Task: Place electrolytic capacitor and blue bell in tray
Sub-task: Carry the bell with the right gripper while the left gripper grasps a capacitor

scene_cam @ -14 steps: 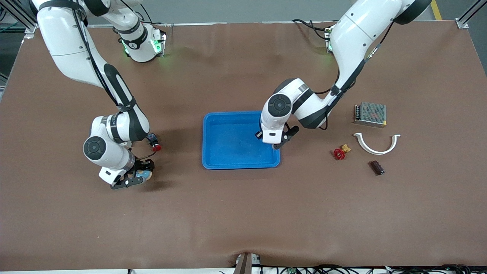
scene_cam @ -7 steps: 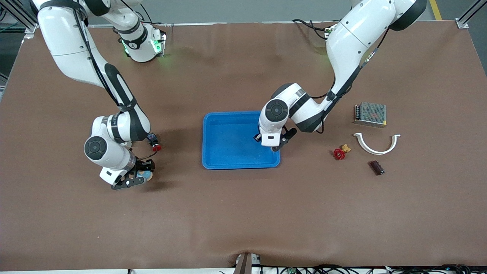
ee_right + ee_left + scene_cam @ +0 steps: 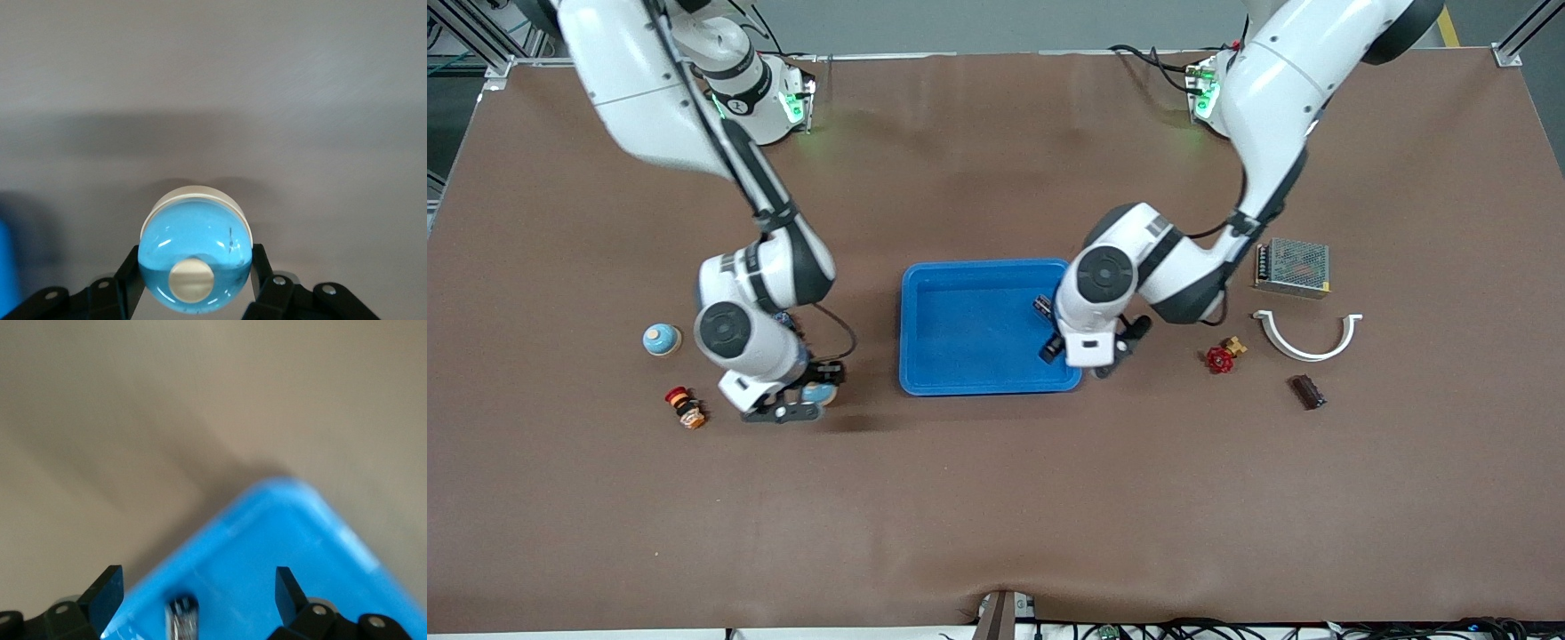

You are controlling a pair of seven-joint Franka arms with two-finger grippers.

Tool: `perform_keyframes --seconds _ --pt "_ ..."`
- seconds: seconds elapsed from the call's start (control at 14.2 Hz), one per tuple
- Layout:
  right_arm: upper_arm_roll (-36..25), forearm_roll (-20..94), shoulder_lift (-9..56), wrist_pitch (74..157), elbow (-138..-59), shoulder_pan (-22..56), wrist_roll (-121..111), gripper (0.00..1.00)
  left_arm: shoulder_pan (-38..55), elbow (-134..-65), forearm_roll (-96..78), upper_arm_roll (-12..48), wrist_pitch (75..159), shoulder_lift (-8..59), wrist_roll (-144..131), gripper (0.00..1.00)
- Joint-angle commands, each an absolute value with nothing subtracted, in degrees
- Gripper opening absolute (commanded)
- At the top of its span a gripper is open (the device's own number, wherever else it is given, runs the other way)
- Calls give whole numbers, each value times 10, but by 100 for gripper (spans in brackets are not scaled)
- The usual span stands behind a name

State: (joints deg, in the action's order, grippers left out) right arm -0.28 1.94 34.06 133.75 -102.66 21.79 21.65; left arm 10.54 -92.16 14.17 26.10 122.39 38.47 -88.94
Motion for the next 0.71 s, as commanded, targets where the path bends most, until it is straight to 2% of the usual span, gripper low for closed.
perform_keyframes --seconds 0.0,0.28,0.64 --pt "-11 28 310 1334 -1055 280 323 35 34 -930 151 265 1190 350 -811 100" --pt "-11 27 301 1337 -1070 369 458 35 -42 -933 157 265 1178 337 -663 100" --pt "-11 27 295 1336 -1073 446 558 35 -143 -966 276 266 1186 346 -537 100"
